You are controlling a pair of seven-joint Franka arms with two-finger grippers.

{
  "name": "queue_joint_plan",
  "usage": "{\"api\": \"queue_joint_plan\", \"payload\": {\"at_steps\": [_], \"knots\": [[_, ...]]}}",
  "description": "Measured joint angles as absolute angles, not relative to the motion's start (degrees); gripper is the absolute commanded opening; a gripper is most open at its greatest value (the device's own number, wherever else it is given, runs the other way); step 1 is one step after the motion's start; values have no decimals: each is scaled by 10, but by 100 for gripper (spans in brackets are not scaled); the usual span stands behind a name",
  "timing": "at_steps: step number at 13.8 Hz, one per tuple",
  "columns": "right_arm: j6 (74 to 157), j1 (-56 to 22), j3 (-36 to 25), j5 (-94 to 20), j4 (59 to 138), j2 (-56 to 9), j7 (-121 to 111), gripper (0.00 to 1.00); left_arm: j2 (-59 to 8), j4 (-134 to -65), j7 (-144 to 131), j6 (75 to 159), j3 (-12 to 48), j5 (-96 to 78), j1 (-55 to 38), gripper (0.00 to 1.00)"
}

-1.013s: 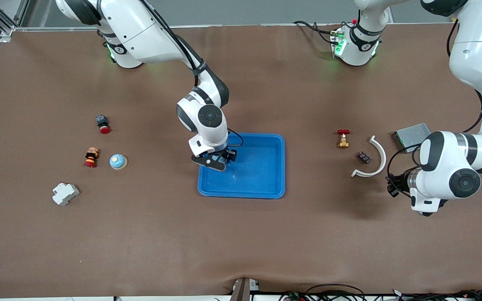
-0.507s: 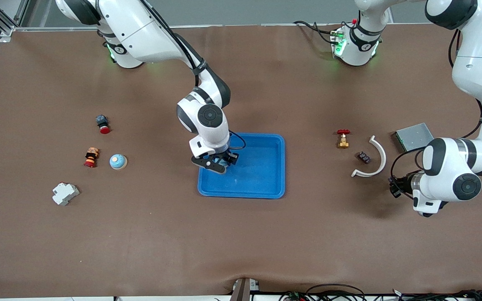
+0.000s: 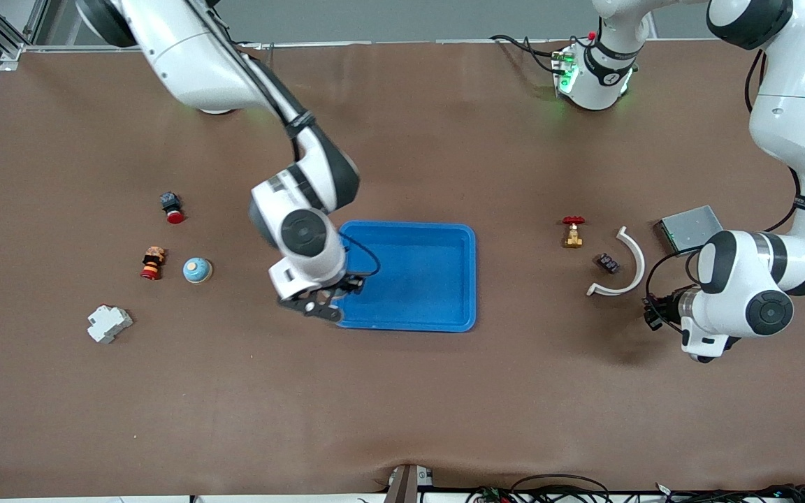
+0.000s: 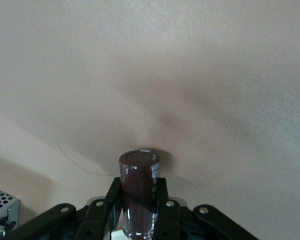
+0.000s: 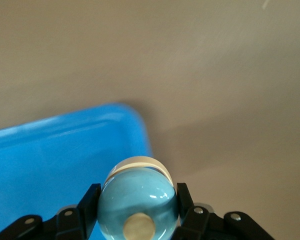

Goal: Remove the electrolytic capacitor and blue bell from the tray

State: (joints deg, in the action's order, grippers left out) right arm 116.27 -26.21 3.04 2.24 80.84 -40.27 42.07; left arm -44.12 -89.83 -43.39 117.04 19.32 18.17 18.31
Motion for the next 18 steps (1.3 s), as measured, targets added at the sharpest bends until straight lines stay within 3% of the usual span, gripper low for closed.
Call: {"api": "queue_joint_plan", "payload": {"at_steps": [8,12,18], "knots": [[1145,-80,29,22,823,-396,47,0,-407,-893,-440,1132,231,182,181,100],[1234,-14,29,22,878,-395,-80,0,-353,-892,-440,1098,254,182,178,100],[1368,7,30,22,966,-395,-130,0,-314,-891,-440,1090,268,182,178,100]]}}
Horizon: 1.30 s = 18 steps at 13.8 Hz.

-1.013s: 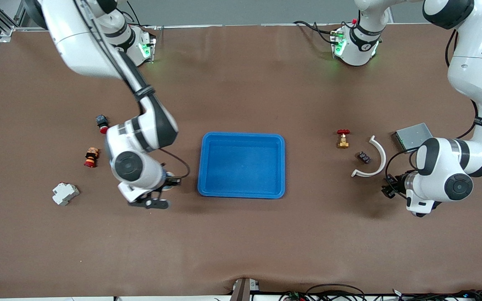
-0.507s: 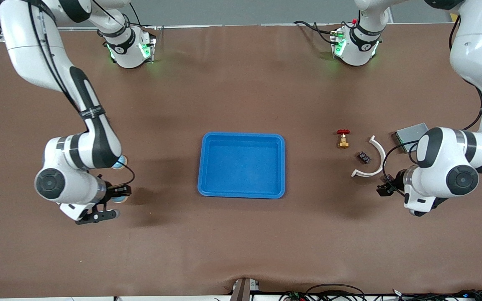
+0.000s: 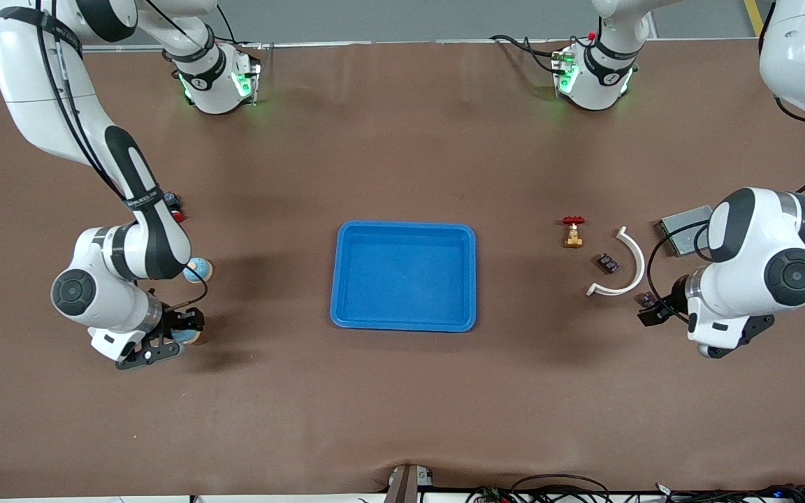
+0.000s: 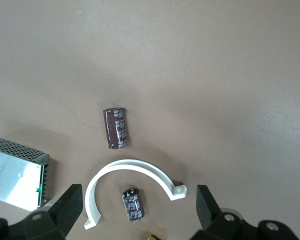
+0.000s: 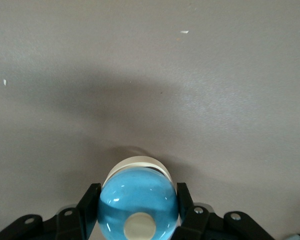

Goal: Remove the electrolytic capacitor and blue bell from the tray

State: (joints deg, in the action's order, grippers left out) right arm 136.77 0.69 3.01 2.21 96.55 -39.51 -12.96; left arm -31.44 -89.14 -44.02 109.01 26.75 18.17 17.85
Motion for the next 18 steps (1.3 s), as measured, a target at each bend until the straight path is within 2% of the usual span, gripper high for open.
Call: {"api": "queue_joint_plan", "payload": {"at_steps": [6,11,18], "knots": [[1382,23,30,22,981,-395,-163,0,-271,-886,-440,1059,279,182,179,100],[1401,26,35,21,1015,-388,-165,0,-255,-848,-419,1007,283,182,179,100],[1400,26,39,21,1091,-319,-165,0,-232,-837,-382,986,285,182,180,100]]}}
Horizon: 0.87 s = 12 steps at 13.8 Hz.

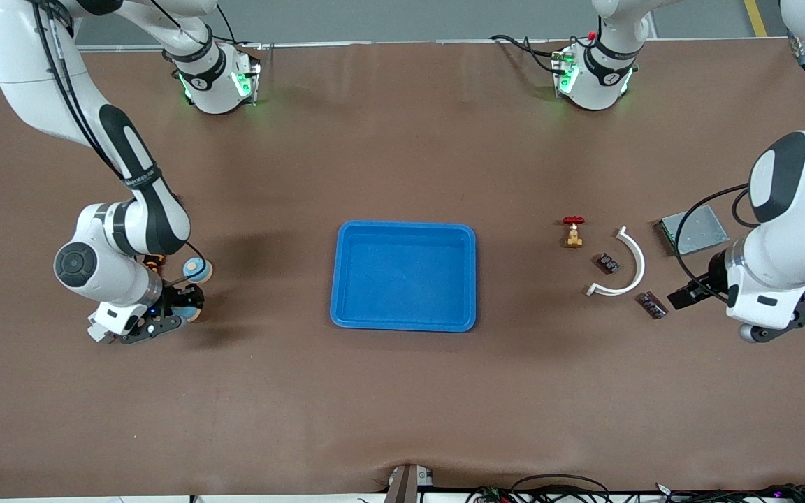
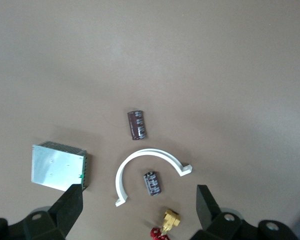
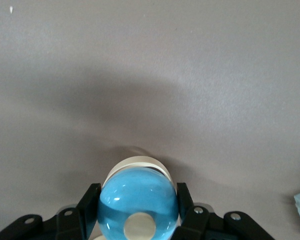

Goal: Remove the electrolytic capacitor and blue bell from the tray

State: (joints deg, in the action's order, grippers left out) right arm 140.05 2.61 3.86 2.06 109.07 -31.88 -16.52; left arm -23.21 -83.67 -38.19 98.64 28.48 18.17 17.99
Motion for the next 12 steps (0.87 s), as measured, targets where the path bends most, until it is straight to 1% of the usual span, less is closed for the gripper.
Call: {"api": "queue_joint_plan", "payload": {"at_steps": [2,5,8,12], "knots": [[1416,26,38,20,1100,-317,-165,0,-208,-836,-373,971,285,182,180,100],[1465,26,38,20,1125,-317,-165,0,-181,-836,-358,964,285,179,180,100],[1476,26,37,20,1128,-317,-165,0,-168,-833,-349,960,285,168,181,100],[1480,28,33,21,1123,-317,-166,0,-166,-810,-322,941,285,166,185,100]]}}
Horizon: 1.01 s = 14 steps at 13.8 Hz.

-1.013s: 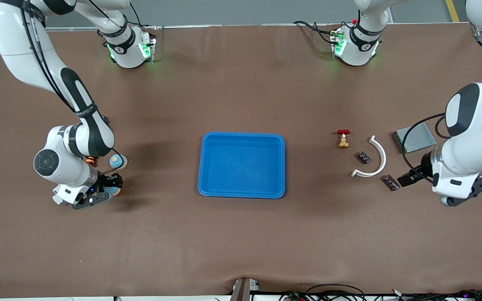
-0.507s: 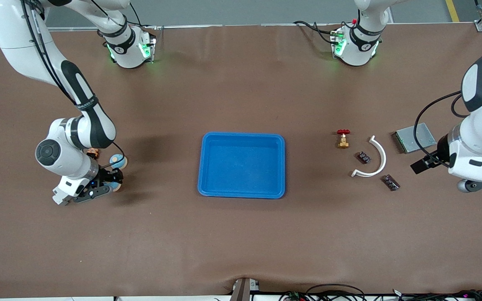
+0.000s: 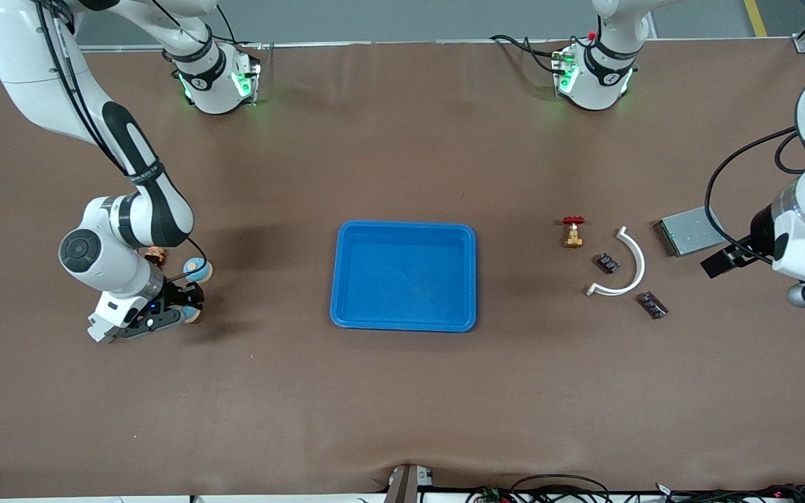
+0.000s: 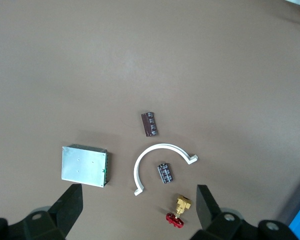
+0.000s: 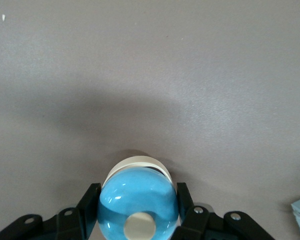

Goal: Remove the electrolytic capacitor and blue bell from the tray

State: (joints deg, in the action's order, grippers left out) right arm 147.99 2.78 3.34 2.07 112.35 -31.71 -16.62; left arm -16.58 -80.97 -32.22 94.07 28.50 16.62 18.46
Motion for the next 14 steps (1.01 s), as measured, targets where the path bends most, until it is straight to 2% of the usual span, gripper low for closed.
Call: {"api": "queue_joint_plan", "payload": {"at_steps": [9,10,11,14], "knots": [[1520,32,32,21,1123,-342,-168,0,-171,-793,-312,940,285,146,183,100],[1520,32,32,21,1122,-342,-168,23,-171,-788,-311,937,285,137,184,100],[1519,32,32,21,1122,-342,-168,99,-171,-784,-307,930,285,131,185,100],[1517,32,32,21,1122,-346,-168,100,-165,-776,-295,912,285,129,185,100]]}}
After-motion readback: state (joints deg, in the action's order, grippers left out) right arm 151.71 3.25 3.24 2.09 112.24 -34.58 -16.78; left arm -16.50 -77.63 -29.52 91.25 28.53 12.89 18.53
